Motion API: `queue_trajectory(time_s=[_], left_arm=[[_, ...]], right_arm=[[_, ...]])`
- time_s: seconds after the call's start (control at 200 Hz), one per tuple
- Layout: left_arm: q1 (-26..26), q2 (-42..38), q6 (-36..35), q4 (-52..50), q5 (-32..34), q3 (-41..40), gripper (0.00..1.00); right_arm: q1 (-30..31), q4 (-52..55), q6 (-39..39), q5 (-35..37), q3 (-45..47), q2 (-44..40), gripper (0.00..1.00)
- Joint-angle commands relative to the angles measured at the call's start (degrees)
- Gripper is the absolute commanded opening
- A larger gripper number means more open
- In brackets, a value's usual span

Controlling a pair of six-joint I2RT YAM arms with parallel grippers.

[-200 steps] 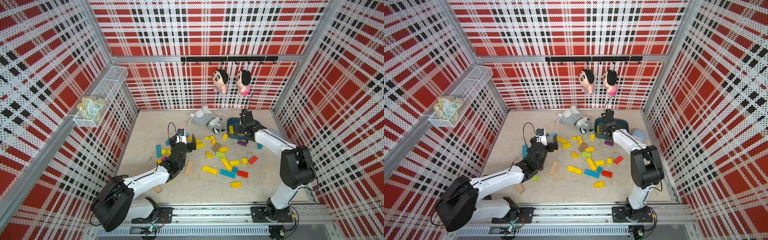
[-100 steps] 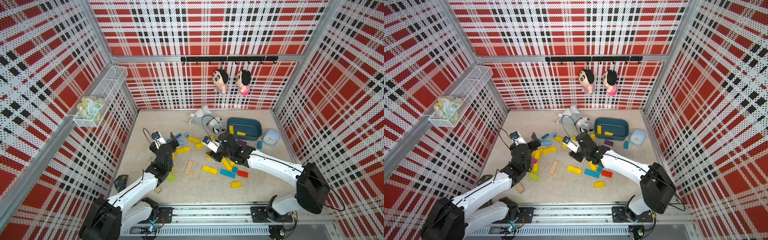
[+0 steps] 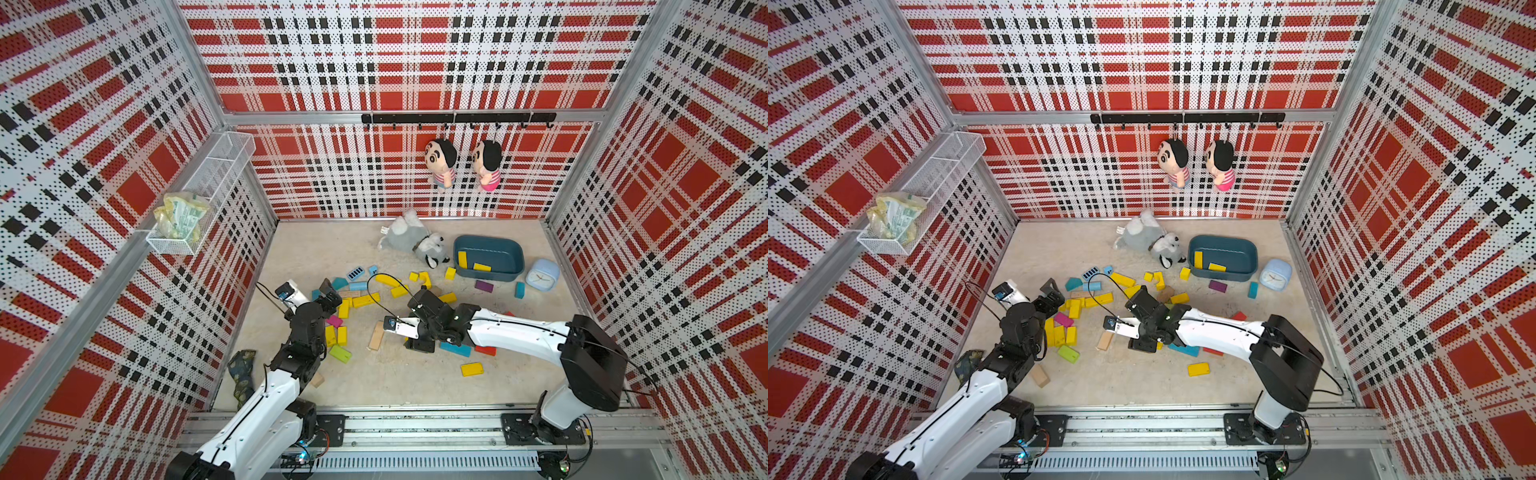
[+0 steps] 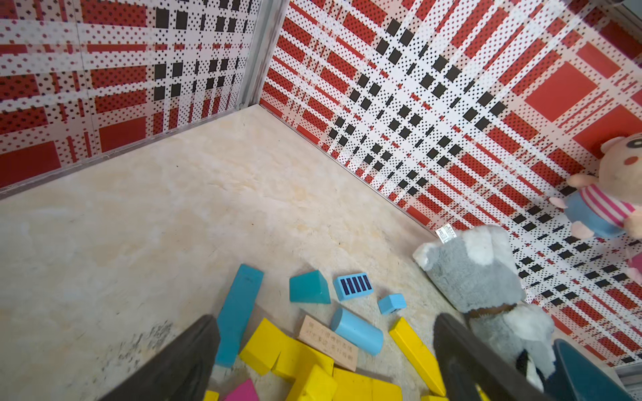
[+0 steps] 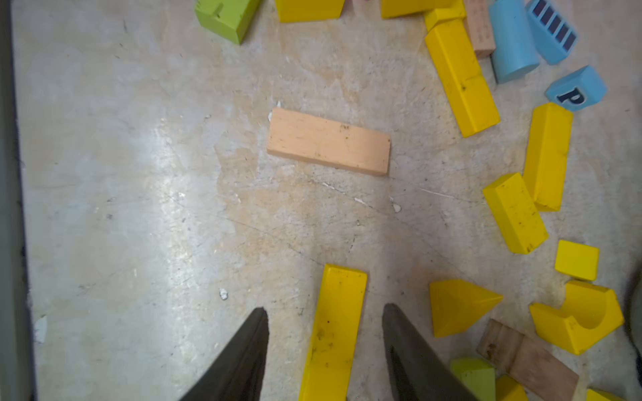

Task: Pick out the yellow building blocks
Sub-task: Pick up the building block from the center of the board.

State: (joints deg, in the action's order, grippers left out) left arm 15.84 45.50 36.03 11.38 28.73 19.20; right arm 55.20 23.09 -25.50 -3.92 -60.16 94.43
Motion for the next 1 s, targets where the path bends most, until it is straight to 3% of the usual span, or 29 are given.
queue_trajectory(time_s=[0.0, 0.296, 0.546, 0.807, 0.997], left_arm=[[-1.03, -1.86, 0.49, -1.78, -1.39, -0.54, 0.98], [-1.24, -4.83, -0.77, 1.32, -5.52, -1.8, 0.98], [-1.19, -6.63, -0.64, -0.47, -5.48, -1.62, 0.98], [-1.23, -7.74, 1.73, -1.27, -5.22, -2.26, 0.98], [-1.23, -7.2, 3.23, -2.16, -5.18, -1.71, 0.98]], right_arm=[[0.17, 4.24, 1.73, 3.89, -1.81, 1.62, 0.58], [-1.37, 8.79, 6.09, 8.47, -4.96, 8.09, 0.57], [-2.73, 8.71, 6.8, 6.16, -5.44, 10.89, 0.53], [-3.16, 10.19, 6.28, 5.42, -4.26, 12.25, 0.43], [-4.24, 10.51, 5.42, 4.07, -4.82, 12.97, 0.3]])
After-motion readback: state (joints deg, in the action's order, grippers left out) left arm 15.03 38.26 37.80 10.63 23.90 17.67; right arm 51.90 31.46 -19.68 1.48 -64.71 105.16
